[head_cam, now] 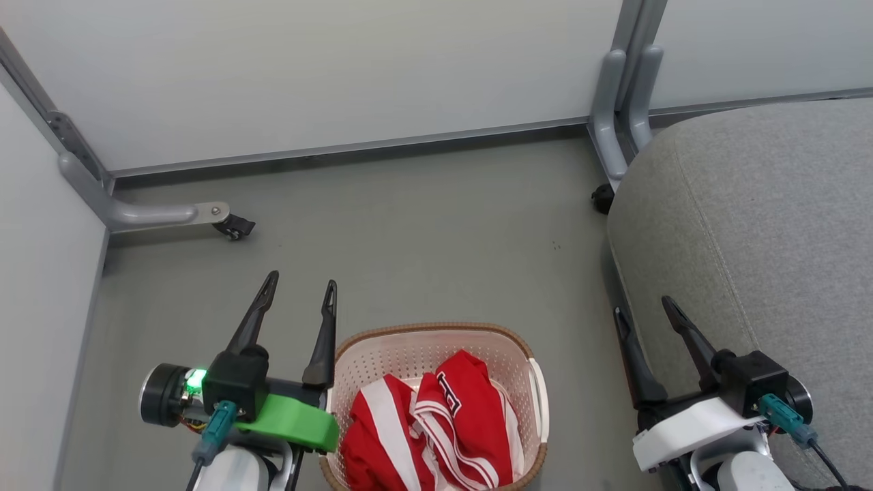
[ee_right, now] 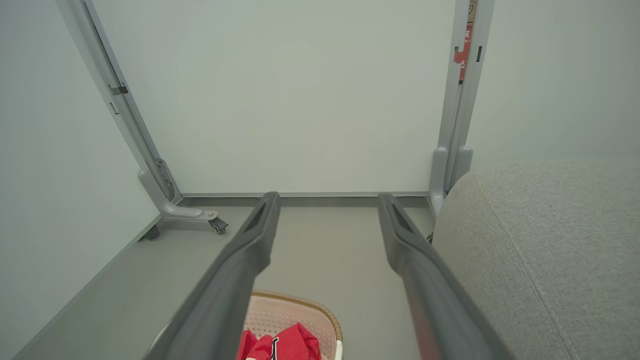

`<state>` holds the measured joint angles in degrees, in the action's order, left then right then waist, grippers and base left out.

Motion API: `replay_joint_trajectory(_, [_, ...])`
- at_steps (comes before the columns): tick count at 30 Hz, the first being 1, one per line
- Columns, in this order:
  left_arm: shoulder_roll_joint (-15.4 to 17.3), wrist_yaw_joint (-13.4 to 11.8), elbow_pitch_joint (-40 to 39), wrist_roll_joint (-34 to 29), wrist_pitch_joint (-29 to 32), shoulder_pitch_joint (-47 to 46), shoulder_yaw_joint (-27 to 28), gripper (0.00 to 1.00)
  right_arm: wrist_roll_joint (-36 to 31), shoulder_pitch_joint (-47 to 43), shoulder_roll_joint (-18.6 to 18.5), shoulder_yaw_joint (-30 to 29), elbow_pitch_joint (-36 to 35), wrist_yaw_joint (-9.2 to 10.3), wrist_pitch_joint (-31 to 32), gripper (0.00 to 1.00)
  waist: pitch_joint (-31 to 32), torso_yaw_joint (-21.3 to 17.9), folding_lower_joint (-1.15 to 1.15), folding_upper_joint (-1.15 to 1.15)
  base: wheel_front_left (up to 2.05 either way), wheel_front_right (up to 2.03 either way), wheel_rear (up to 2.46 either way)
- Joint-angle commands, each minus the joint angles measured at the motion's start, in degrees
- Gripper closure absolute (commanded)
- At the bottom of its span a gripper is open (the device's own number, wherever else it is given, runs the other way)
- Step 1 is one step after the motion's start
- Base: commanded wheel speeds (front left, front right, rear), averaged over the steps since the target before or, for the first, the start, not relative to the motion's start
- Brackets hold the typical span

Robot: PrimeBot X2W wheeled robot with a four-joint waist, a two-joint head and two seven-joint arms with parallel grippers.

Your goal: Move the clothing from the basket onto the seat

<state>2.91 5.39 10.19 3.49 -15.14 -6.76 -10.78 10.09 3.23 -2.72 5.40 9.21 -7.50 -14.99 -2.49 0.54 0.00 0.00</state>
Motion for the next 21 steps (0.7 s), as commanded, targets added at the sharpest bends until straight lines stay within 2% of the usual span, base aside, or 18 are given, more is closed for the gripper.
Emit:
replay_joint_trajectory(1, [0.0,0.3,0.3,0.4,0.0,-1.6,-0.1,0.00,-0.2,1.0,-0.3,0.0,-0.3,0.02,-0.3,0.00,-1.0,-0.7,0.00,0.00,0.00,0.00,0.00])
replay_joint_trajectory(9, [0.6,1.7,4.1,0.5,0.0,-6.9,-2.7,0.00,-0.4,4.3,-0.3,0.6,-2.2,0.02,-0.3,0.00,-6.5,-4.7,0.00,0.00,0.00,0.00,0.00])
replay_joint_trajectory(17, [2.6,2.1,10.8,1.3,0.0,-14.8,-5.8,0.00,0.3,10.9,-0.2,2.0,-5.2,0.03,-0.3,0.00,-16.5,-10.7,0.00,0.00,0.00,0.00,0.00])
replay_joint_trajectory(21, [4.5,2.2,14.8,1.8,0.0,-18.8,-9.3,0.00,1.3,14.4,-0.2,2.6,-6.8,0.02,-0.3,0.00,-21.4,-13.5,0.00,0.00,0.00,0.00,0.00])
